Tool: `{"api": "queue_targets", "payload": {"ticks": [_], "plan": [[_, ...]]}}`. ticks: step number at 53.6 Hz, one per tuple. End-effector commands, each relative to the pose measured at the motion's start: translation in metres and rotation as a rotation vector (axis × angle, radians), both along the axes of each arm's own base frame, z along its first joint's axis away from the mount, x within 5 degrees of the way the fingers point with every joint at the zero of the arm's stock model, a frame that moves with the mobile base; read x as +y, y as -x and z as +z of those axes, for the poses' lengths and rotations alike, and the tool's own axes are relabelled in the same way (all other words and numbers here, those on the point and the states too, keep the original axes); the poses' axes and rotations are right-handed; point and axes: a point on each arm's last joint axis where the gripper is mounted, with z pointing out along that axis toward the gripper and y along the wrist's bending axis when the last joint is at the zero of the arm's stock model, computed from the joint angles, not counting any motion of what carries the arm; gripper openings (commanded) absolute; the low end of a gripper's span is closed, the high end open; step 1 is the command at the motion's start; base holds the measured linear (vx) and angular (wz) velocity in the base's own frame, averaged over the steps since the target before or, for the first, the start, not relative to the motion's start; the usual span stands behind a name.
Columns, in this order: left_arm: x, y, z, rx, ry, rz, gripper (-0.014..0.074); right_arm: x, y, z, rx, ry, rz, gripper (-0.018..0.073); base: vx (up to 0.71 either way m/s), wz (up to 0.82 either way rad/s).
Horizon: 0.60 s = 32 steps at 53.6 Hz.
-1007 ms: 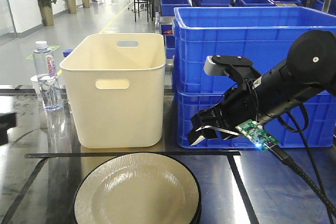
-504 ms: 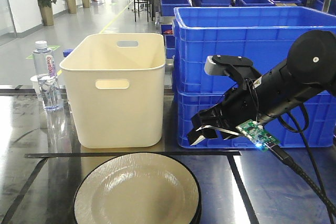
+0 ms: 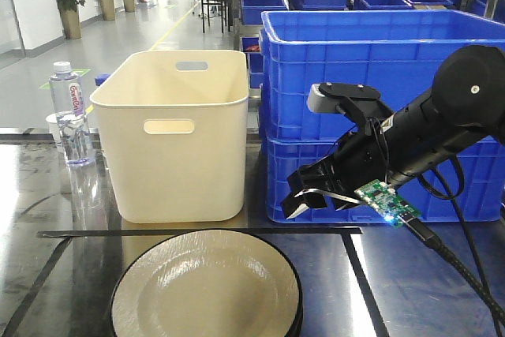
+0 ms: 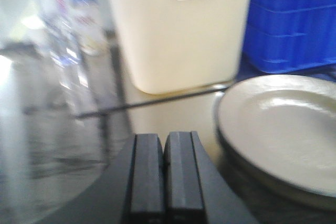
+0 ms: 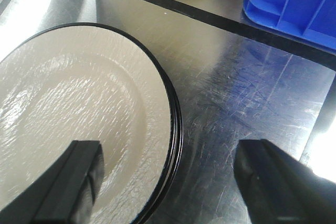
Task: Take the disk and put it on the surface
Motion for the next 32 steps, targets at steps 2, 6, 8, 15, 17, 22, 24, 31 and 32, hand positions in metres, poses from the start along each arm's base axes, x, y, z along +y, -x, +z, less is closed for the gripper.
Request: {"api": "queue_targets", "payload": {"ticks": [2,6,8,15,17,22,24,31,32], "plan": [[0.008,0.019,-0.006,-0.153,-0.042,0.052,-0.0008,-0.004,0.008,0.030,-0.116,-0.054,-0.013,0.0573,0.00,0.00],[0.013,0.035,-0.026,-0.192,-0.070,0.080,-0.0008,-0.004,0.008,0.030,-0.116,-0.054,-0.013,0.0573,0.00,0.00],[0.015,0.042,-0.035,-0.213,-0.072,0.090,-0.0008,-0.004,0.008,0.030,-0.116,-0.054,-0.013,0.0573,0.00,0.00],[0.017,0.059,-0.070,-0.275,-0.058,0.116,-0.0008,-0.004,0.008,0.030,-0.115,-0.054,-0.013,0.0573,0.00,0.00],[0.016,0.054,-0.079,-0.245,-0.063,0.118,-0.0008,-0.004,0.007,0.029,-0.113,-0.051,-0.013,0.0573,0.00,0.00],[0.014,0.045,-0.105,-0.198,-0.051,0.107,-0.0008,-0.004,0.008,0.028,-0.102,-0.048,-0.009,0.0573,0.00,0.02],[0.013,0.042,-0.115,-0.206,-0.045,0.104,-0.0008,-0.004,0.008,0.027,-0.098,-0.045,-0.009,0.0573,0.00,0.01],[0.013,0.042,-0.124,-0.201,-0.003,0.112,-0.0008,-0.004,0.008,0.026,-0.090,-0.042,-0.006,0.0573,0.00,0.00],[0.013,0.042,-0.123,-0.209,-0.001,0.112,-0.0008,-0.004,0.008,0.027,-0.091,-0.043,-0.006,0.0573,0.00,0.00]]}}
